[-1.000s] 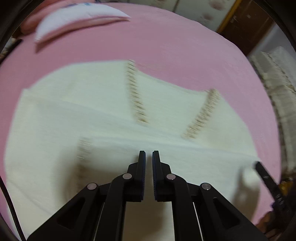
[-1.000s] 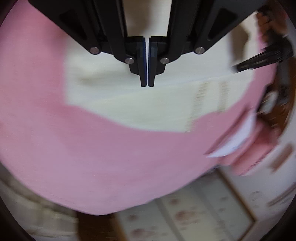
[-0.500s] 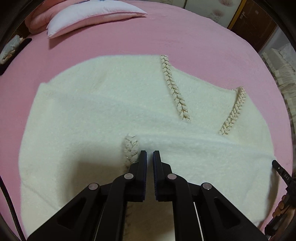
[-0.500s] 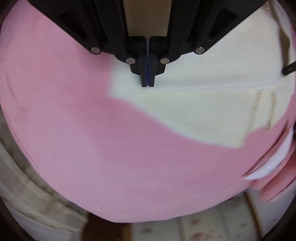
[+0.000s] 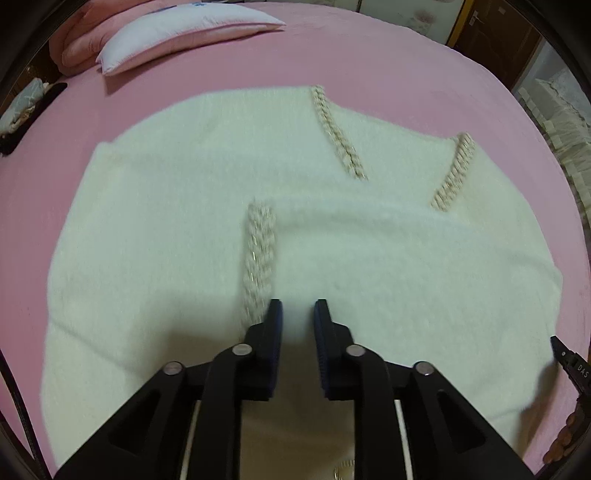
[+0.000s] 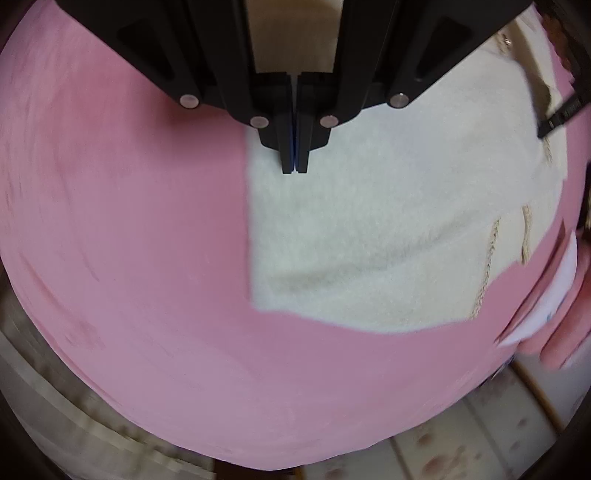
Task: Fold large clothes
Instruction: 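Open both tools and move them to the braided hem of the cardigan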
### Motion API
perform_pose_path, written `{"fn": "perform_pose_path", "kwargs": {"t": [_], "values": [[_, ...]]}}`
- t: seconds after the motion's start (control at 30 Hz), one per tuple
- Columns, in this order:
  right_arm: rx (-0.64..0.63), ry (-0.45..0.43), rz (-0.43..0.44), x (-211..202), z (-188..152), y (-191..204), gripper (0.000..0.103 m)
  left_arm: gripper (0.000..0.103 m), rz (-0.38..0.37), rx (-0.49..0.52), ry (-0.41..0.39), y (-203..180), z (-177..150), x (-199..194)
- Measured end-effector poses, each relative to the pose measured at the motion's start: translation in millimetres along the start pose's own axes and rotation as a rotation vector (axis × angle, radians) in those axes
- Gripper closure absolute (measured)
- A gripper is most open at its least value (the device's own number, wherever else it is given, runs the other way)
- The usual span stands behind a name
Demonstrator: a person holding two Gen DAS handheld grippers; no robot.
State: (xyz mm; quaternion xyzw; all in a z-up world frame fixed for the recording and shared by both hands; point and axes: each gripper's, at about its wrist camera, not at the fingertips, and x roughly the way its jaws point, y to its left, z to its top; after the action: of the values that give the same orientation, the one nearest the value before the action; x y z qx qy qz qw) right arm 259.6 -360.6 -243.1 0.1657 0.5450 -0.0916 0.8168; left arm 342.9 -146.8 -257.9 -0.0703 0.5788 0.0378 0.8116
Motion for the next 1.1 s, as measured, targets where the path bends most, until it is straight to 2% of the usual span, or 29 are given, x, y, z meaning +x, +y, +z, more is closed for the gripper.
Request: {"fn": "perform_pose_path", "kwargs": {"t": [0.07,0.17,0.3,0.37,0.4,0.43,0.53,0.7,0.8,0.83,0.9,0.93,0.97,1.1], "values": [[0.060,-0.014,-0.007,-12,-16,-3,0.103,0.059,-0.030,0.028,0.007,0,-16,-9],[0.124,0.009,-0.036,-28,-36,0,0.103,0.047,-0.068,0.066,0.020,-3,-39,-24],[0.190,0.153,-0.052,-39,-62,7,0.103,0.043,-0.074,0.088,0.106,0,-60,-38],[0.195,0.199,-0.053,-42,-78,15,0.103,0.043,-0.080,0.073,0.157,4,-72,-44],[0.192,0.216,-0.055,-45,-86,19,0.103,0.043,-0.060,0.078,0.185,8,-79,-48],[0.188,0.234,-0.051,-49,-95,25,0.101,0.042,-0.042,0.087,0.196,6,-70,-53],[0.165,0.281,-0.033,-58,-119,42,0.100,0.031,0.013,0.110,0.213,18,-86,-67],[0.092,0.338,0.031,-67,-147,74,0.100,0.030,0.063,0.104,0.247,51,-110,-89],[-0.004,0.341,0.024,-78,-160,92,0.098,0.030,0.076,0.095,0.250,68,-127,-107],[-0.029,0.343,0.019,-82,-164,97,0.094,0.030,0.084,0.095,0.244,74,-134,-116],[-0.068,0.336,0.026,-94,-170,102,0.079,0.030,0.090,0.095,0.217,83,-144,-131],[-0.083,0.326,0.033,-102,-172,106,0.067,0.030,0.091,0.094,0.205,85,-150,-138],[-0.100,0.309,0.040,-112,-175,108,0.060,0.030,0.089,0.088,0.182,89,-156,-150],[-0.153,0.219,0.050,-162,-199,101,0.058,0.030,0.073,0.053,0.101,93,-185,-191]]}}
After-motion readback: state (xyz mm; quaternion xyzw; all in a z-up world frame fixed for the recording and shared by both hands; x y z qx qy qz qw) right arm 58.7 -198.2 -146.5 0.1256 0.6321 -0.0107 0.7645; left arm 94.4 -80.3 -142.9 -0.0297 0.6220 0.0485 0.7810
